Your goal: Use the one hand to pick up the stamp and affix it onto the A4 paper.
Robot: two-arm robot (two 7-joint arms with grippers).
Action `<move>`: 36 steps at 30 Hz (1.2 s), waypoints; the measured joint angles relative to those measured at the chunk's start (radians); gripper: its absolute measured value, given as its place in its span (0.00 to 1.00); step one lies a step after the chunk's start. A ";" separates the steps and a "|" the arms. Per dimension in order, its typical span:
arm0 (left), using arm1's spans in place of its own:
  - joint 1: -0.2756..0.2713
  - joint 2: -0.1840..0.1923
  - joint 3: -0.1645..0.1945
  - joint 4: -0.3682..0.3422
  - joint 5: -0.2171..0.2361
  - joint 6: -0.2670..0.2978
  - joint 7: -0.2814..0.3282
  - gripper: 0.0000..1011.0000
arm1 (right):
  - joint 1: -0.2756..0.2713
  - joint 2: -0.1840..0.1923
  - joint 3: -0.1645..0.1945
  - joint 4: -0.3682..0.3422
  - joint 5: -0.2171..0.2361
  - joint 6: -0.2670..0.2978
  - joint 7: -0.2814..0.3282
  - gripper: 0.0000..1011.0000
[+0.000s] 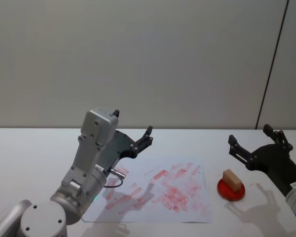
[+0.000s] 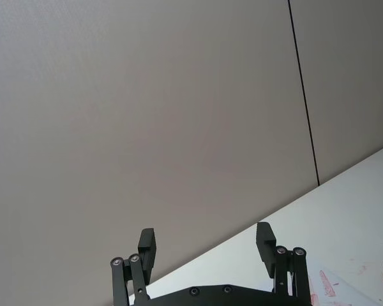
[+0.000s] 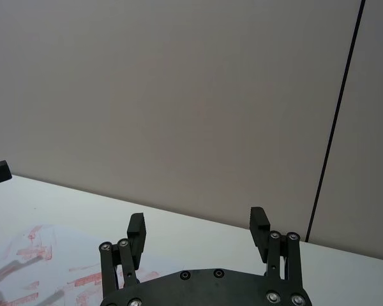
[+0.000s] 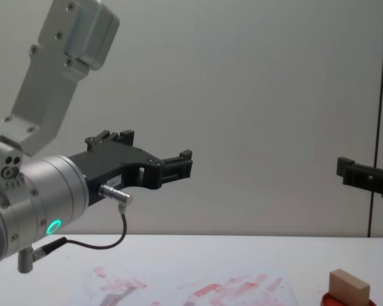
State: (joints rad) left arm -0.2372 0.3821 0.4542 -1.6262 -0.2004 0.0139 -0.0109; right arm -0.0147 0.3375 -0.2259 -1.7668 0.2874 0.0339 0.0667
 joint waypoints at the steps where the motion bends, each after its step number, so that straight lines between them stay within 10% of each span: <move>1: 0.000 0.000 0.000 0.000 0.000 0.000 0.000 0.99 | 0.000 0.000 0.000 0.000 0.000 0.000 0.000 0.99; 36: 0.000 0.000 0.000 0.000 0.000 0.000 0.000 0.99 | 0.049 0.010 0.006 0.136 -0.031 0.106 0.137 0.99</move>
State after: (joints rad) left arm -0.2372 0.3821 0.4542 -1.6262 -0.2004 0.0139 -0.0109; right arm 0.0343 0.3476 -0.2199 -1.6311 0.2562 0.1399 0.2038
